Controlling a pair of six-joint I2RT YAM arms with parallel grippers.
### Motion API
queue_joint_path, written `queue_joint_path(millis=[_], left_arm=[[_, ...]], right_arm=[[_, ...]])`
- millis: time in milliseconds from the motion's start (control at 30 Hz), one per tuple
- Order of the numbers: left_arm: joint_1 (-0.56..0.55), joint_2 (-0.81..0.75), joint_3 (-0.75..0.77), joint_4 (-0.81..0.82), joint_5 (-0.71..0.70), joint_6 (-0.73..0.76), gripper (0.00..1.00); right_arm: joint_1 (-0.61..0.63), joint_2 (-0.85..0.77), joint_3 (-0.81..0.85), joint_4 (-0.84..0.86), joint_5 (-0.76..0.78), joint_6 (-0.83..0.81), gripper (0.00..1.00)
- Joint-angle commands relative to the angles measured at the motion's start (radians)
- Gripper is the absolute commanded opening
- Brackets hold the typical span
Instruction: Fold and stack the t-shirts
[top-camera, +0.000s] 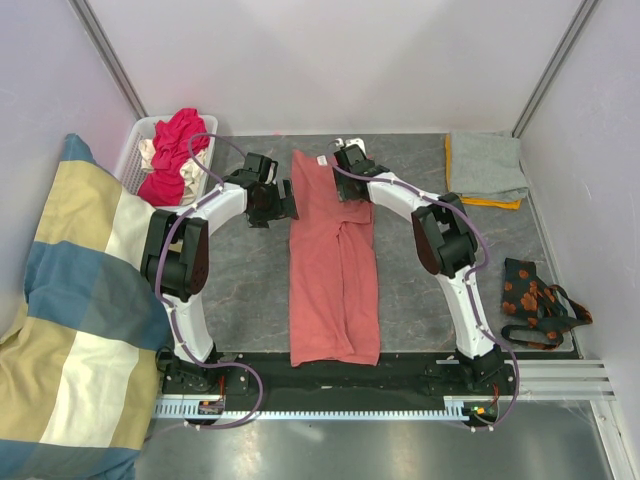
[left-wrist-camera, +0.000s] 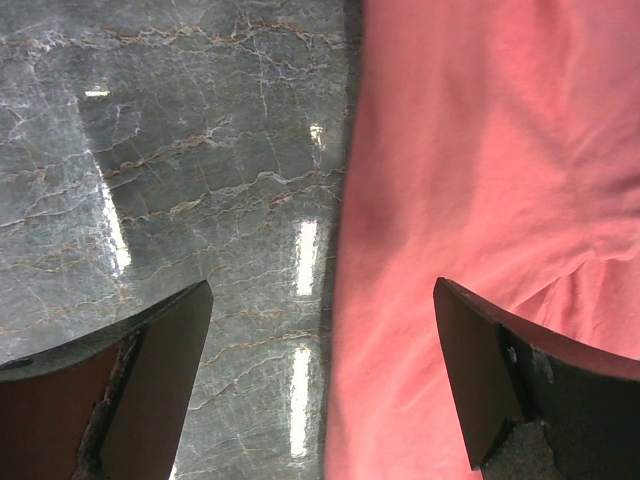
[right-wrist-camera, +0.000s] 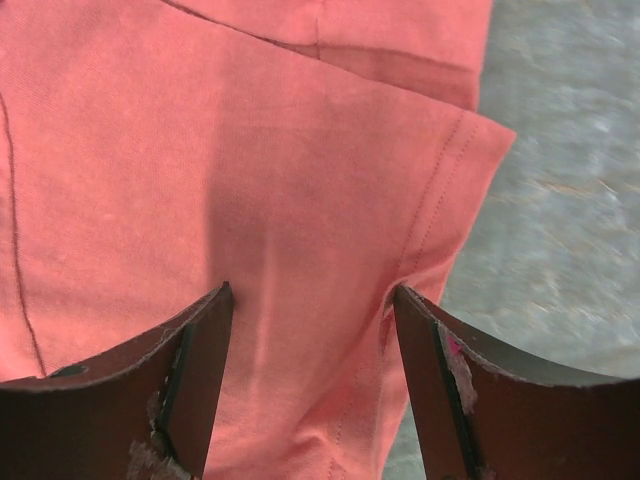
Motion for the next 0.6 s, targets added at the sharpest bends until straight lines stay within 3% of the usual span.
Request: queue_joint_path(millis=[0,233,400,567], left_arm=[[-0.004,-0.016,0.004,0.025,0.002,-0.022,1.00],[-0.006,-0.010,0.010,0.025,0.004,-0.021,1.00],[-0.009,-0.019,-0.010,0.025,0.011,-0.025,1.00],[-0.041,-0.107,-0.126,0.041,0.010,-0.076,1.00]], right_arm=[[-0.018,-0.112,-0.061,0.045,0.092,0.041,0.74],[-0.032,-0.325,-0.224,0.190,-0.096,0.072,0.75],[-0.040,-0.414,-0.256,0.138,-0.051,0.113,0.76],[-0.040,-0.551,-0.423,0.087,-0.058,0.175,0.76]])
